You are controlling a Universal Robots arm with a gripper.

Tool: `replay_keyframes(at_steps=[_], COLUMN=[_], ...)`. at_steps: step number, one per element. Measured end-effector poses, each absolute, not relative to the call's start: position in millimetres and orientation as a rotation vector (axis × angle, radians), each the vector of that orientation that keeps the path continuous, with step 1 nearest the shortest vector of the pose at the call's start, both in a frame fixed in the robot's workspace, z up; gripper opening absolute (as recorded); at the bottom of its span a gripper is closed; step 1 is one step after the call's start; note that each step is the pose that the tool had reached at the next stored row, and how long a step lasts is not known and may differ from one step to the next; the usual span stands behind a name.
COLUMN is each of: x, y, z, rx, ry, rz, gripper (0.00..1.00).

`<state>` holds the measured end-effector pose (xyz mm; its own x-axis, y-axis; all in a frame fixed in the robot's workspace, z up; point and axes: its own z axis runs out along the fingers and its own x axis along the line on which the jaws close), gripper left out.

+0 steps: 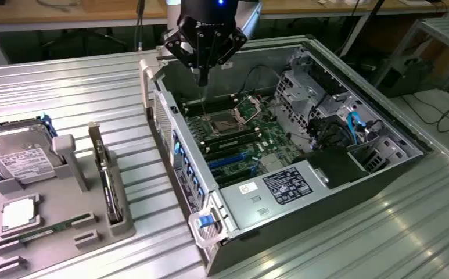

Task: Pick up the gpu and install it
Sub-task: 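Reach for the gpu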

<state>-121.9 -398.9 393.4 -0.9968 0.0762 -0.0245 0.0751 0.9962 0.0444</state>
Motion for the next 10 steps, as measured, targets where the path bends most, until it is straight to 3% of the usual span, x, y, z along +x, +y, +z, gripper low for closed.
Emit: replay_keyframes(at_steps=[10], x=[-137], y=[-400], z=[393], rx=[0.118], ry=[3.112], rz=[0.068], gripper=[0.11])
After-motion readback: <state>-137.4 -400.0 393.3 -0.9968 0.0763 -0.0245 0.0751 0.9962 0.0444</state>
